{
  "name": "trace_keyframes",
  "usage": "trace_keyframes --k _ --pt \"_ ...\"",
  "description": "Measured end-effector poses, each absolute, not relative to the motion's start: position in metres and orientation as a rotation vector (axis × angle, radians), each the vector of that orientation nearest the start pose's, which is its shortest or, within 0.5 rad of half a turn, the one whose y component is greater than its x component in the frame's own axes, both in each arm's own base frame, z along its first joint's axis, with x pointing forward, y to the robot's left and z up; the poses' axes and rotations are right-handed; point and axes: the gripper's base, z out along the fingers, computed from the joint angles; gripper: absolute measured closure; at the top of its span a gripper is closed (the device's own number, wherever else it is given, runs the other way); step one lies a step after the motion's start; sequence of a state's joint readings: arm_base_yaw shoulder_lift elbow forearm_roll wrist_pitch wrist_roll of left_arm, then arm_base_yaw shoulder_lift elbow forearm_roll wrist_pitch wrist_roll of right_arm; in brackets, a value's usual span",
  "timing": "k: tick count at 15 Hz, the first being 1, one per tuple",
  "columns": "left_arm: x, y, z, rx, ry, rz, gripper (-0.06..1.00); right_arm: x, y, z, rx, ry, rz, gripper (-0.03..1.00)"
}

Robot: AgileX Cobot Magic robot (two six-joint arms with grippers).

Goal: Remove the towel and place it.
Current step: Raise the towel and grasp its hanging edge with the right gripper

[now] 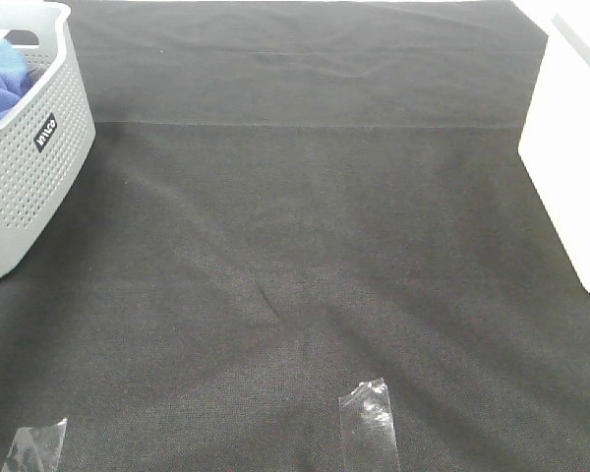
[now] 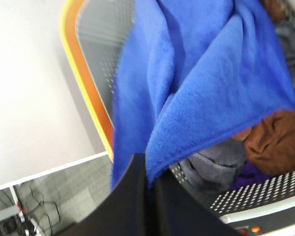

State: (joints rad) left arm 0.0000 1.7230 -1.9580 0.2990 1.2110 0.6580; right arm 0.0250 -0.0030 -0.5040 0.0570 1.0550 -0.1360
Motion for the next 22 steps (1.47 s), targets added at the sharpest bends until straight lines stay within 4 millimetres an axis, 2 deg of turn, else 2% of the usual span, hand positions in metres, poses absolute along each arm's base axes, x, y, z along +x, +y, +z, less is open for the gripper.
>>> trace_keyframes --k 5,10,14,17,20,22 --pt "0.314 -0.034 0.484 0.908 2.145 0.624 0.94 0.014 0.019 0.300 -0.295 1.887 0.119 0.21" --pt "0.256 -0.076 0.523 0.924 1.951 0.581 0.94 0.045 0.041 0.310 -0.566 1.823 0.276 0.21" --pt "0.228 -0.120 0.529 1.049 1.826 0.485 0.94 0.083 0.054 0.309 -0.715 1.810 0.406 0.21" --pt "0.210 -0.153 0.529 1.158 1.746 0.390 0.94 0.115 0.060 0.301 -0.830 1.790 0.445 0.21" --pt "0.202 -0.179 0.525 1.210 1.683 0.320 0.94 0.143 0.068 0.290 -0.897 1.759 0.505 0.18" --pt "0.202 -0.193 0.521 1.247 1.659 0.300 0.94 0.158 0.082 0.281 -0.939 1.721 0.592 0.15"
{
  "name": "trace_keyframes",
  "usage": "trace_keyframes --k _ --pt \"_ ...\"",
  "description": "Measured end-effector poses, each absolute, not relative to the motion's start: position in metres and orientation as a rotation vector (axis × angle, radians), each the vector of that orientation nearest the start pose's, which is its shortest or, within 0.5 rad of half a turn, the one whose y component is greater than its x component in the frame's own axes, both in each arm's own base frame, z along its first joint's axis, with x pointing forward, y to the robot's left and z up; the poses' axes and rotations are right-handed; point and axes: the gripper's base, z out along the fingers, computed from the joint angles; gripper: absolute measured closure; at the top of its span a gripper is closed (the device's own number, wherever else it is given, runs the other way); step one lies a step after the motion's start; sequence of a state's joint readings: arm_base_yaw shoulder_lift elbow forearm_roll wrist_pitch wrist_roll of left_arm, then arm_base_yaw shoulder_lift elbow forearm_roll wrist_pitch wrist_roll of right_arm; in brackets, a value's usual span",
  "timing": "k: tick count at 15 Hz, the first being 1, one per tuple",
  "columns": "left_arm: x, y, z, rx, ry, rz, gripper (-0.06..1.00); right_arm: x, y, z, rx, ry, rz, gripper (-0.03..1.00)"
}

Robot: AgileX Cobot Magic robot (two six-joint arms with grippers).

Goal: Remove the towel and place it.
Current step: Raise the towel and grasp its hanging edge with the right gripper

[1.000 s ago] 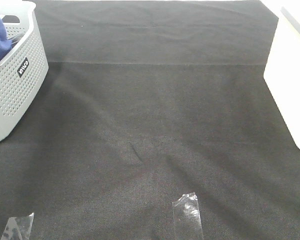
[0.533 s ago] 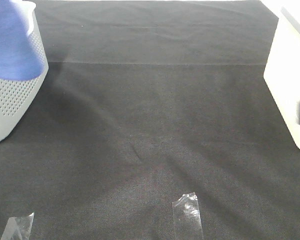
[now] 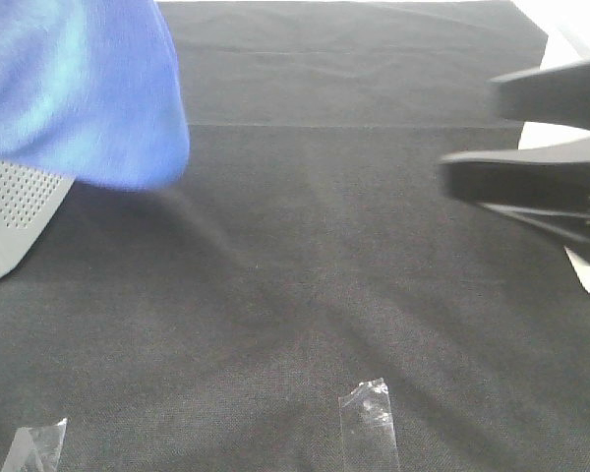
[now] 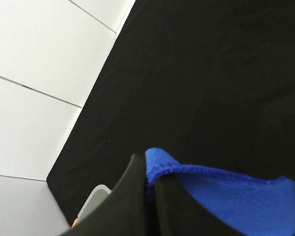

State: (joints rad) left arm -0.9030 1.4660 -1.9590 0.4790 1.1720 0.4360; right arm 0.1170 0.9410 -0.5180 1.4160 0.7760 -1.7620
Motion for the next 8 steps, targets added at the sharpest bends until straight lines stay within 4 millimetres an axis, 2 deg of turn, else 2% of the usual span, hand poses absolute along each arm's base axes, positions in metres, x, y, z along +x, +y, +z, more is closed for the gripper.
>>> trace_keyframes --k 4,6,8 --pt "0.199 -0.209 0.525 1.245 1.549 0.241 0.94 0.193 0.128 0.260 -1.088 1.667 0.735 0.14" --pt "0.198 -0.212 0.527 1.237 1.526 0.210 0.94 0.216 0.157 0.258 -1.165 1.652 0.775 0.14" --pt "0.198 -0.213 0.527 1.238 1.523 0.189 0.94 0.237 0.177 0.255 -1.203 1.643 0.800 0.14"
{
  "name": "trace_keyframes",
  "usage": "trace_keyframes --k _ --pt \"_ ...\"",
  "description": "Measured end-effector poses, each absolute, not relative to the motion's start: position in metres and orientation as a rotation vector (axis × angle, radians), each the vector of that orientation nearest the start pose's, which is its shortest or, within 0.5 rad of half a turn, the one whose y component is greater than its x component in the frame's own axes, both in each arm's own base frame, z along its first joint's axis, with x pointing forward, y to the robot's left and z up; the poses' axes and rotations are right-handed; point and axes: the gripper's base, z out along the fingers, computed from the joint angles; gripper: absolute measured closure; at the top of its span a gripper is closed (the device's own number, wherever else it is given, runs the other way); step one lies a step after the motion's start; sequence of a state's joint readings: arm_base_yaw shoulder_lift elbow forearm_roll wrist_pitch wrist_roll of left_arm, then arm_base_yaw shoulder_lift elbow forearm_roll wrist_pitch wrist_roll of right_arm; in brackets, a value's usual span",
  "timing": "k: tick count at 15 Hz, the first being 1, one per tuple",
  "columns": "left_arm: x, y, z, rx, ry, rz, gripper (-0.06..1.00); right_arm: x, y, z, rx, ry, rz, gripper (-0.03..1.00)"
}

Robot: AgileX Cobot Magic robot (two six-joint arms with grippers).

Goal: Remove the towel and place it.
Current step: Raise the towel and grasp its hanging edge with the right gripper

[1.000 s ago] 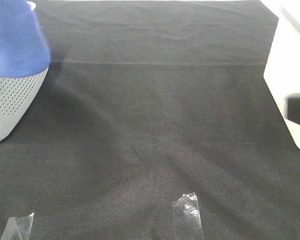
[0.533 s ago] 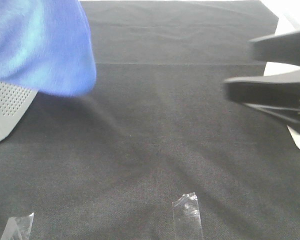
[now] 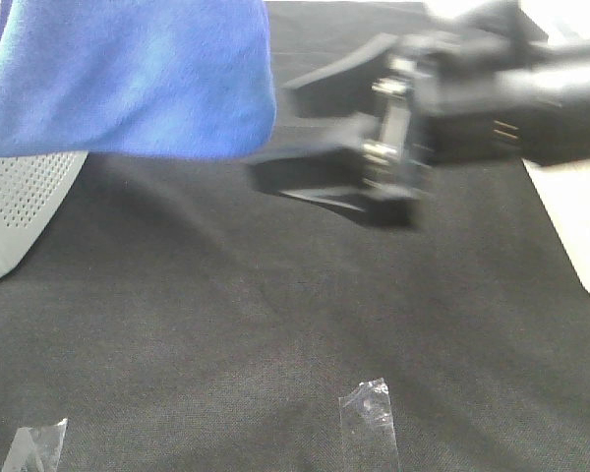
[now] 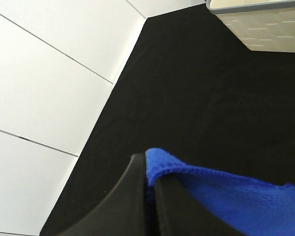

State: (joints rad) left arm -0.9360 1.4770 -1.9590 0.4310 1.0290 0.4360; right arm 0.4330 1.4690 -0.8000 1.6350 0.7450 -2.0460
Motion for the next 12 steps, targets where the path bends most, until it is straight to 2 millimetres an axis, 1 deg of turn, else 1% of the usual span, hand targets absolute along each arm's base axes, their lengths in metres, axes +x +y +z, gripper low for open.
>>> trace_keyframes --k 2,4,7,9,10,11,12 --pt "0.197 -0.214 0.527 1.238 1.522 0.177 0.94 0.255 0.186 0.255 -1.201 1.638 0.801 0.14" --pt "0.197 -0.215 0.527 1.239 1.522 0.163 0.94 0.265 0.193 0.255 -1.210 1.623 0.835 0.14" --pt "0.196 -0.215 0.527 1.241 1.524 0.152 0.94 0.267 0.198 0.253 -1.230 1.605 0.906 0.14" --pt "0.196 -0.216 0.527 1.238 1.518 0.151 0.94 0.257 0.206 0.252 -1.311 1.563 0.953 0.16" --pt "0.197 -0.215 0.527 1.237 1.516 0.155 0.94 0.247 0.214 0.251 -1.381 1.541 0.976 0.20" --pt "0.197 -0.215 0.528 1.235 1.515 0.168 0.94 0.246 0.215 0.250 -1.395 1.537 0.981 0.27" --pt "0.198 -0.214 0.528 1.235 1.516 0.183 0.94 0.245 0.216 0.250 -1.401 1.541 0.985 0.36"
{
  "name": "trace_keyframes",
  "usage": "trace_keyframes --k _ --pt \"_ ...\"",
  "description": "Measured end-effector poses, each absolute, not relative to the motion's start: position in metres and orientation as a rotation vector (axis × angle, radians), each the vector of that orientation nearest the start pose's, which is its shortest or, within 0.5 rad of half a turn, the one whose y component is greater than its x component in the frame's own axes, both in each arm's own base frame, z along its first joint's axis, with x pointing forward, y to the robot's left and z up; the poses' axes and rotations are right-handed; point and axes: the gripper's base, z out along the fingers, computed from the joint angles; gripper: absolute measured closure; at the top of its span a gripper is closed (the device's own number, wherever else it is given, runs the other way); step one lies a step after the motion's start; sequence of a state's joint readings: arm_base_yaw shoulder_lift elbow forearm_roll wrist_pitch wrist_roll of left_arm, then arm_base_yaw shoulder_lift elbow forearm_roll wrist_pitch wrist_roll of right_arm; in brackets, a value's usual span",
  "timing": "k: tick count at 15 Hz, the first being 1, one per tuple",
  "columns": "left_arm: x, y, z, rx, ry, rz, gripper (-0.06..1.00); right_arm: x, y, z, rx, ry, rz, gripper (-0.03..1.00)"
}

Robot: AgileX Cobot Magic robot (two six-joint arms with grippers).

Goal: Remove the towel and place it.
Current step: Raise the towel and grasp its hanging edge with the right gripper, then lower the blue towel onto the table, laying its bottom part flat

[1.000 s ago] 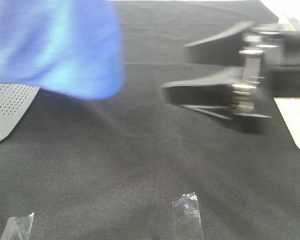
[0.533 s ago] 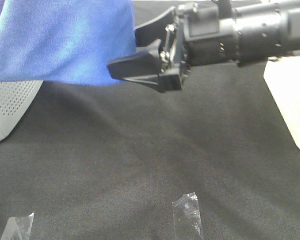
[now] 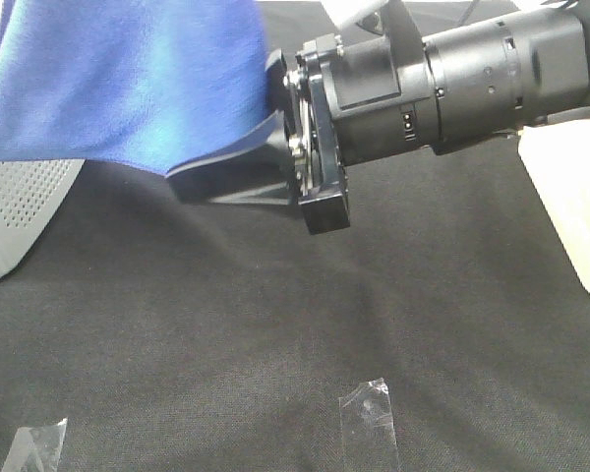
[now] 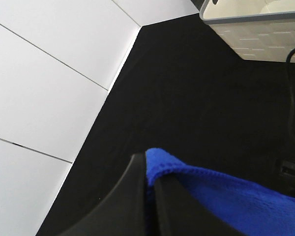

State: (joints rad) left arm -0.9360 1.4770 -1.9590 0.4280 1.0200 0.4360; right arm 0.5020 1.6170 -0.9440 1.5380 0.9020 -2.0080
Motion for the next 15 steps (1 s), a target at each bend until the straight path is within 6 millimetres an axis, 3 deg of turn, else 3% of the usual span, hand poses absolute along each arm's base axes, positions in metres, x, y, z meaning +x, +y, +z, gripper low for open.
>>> trace_keyframes --k 2,3,5,9,13,15 --pt "0.198 -0.211 0.526 1.244 1.542 0.217 0.94 0.248 0.215 0.248 -1.382 1.571 0.951 0.55" --pt "0.198 -0.210 0.524 1.250 1.559 0.234 0.94 0.249 0.215 0.248 -1.365 1.594 0.944 0.72" --pt "0.199 -0.207 0.523 1.255 1.579 0.270 0.94 0.250 0.215 0.249 -1.331 1.648 0.970 0.94" --pt "0.199 -0.205 0.521 1.263 1.607 0.290 0.94 0.253 0.216 0.256 -1.281 1.749 1.026 0.94" --pt "0.199 -0.204 0.520 1.238 1.632 0.271 0.94 0.259 0.211 0.251 -1.081 2.021 1.006 0.94" --pt "0.200 -0.204 0.520 1.233 1.635 0.281 0.94 0.261 0.207 0.263 -1.035 2.138 0.953 0.94"
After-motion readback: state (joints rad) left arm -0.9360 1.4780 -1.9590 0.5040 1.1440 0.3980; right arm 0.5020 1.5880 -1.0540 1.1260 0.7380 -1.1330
